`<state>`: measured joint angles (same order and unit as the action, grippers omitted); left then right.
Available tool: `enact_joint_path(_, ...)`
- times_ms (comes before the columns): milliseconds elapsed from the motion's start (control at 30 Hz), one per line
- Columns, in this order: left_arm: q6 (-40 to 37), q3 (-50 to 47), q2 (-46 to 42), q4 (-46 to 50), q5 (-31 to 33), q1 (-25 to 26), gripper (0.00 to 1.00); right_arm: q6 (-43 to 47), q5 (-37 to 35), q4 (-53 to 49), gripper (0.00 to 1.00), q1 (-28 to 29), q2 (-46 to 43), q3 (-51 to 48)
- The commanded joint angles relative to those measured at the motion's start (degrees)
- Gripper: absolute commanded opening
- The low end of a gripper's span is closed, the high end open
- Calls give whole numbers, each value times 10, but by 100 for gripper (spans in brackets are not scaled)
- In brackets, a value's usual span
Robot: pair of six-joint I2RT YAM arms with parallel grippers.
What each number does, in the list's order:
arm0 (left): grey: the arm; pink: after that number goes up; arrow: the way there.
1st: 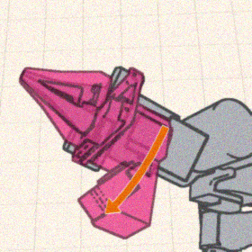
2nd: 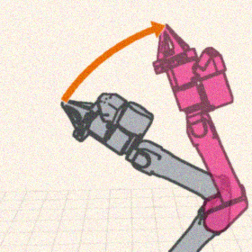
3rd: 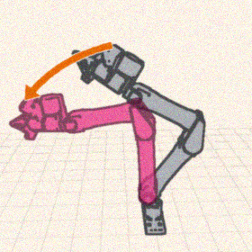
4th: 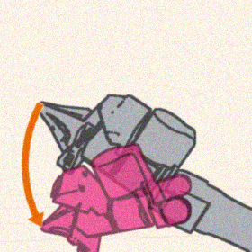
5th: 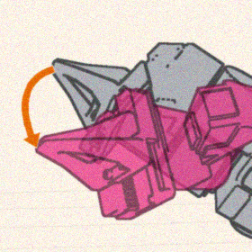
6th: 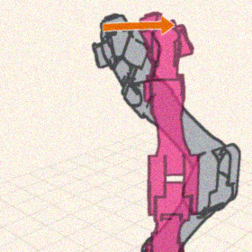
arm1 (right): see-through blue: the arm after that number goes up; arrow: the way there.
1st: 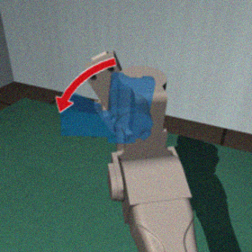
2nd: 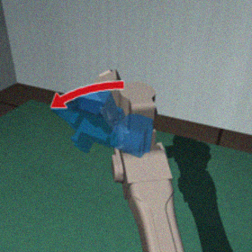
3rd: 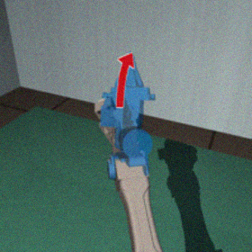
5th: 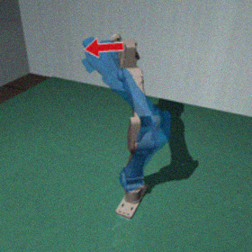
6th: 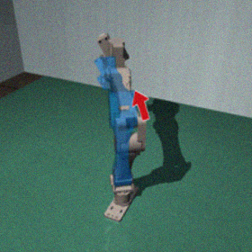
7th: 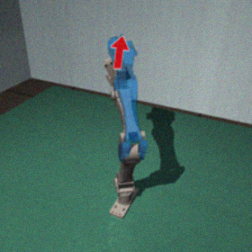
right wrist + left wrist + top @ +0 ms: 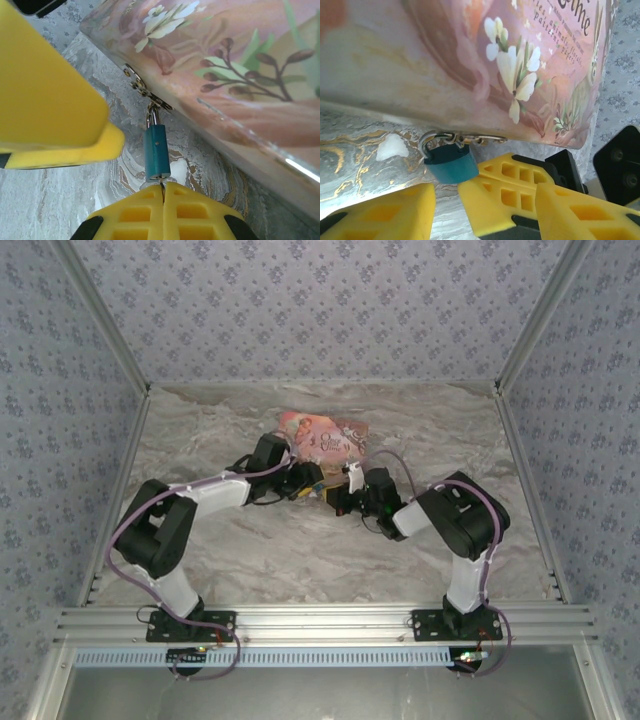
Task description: Unlock a padlock with a key
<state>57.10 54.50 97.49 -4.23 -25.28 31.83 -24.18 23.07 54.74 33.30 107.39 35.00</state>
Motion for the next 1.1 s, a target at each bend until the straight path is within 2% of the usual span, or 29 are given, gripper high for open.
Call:
enact_joint_path(0, -12, -7, -42, 12, 6, -12, 58, -21, -5, 33, 0, 4, -1, 8)
enact_joint_path(300, -23, -58, -113, -10, 45, -37, 68, -56, -3, -1, 0, 20, -8, 25)
enact_joint_path(500, 11, -95, -127, -51, 51, -39, 69, -98, -14, -23, 0, 27, -29, 29)
enact_joint_path(1067, 155, -184, -72, -268, 33, -29, 57, -197, -7, -86, 0, 33, -52, 53)
